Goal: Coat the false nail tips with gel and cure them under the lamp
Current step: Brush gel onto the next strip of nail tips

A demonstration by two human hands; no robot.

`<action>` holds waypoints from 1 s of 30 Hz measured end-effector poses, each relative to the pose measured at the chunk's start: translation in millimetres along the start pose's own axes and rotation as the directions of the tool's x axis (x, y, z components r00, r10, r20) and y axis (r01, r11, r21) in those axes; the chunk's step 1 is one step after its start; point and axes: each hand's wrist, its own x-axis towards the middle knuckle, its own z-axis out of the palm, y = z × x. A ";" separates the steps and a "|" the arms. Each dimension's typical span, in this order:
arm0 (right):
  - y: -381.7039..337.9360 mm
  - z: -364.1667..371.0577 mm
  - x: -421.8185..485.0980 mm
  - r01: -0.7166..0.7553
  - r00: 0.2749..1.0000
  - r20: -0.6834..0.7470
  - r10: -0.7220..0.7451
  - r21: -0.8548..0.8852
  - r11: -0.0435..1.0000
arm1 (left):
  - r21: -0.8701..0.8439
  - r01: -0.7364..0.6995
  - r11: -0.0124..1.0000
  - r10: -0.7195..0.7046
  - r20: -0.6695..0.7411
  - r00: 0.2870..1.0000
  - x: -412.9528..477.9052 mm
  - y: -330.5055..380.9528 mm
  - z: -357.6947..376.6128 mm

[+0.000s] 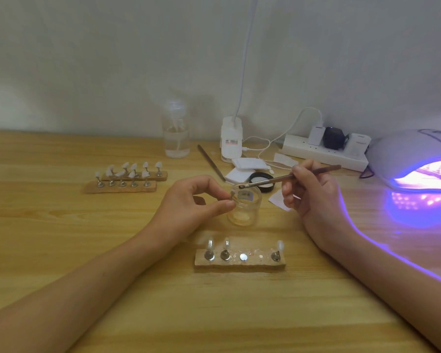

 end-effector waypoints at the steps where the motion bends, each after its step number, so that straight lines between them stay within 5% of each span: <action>1: -0.6 0.9 -0.4 0.008 0.999 0.033 -0.008 0.013 1.000 | 0.002 -0.003 1.000 0.003 -0.002 1.000 0.0 -0.4 0.0; 30: 2.7 -0.5 1.2 -0.024 1.000 -0.001 0.024 -0.017 1.000 | -0.018 -0.019 1.000 0.020 0.012 1.000 -1.3 0.3 0.4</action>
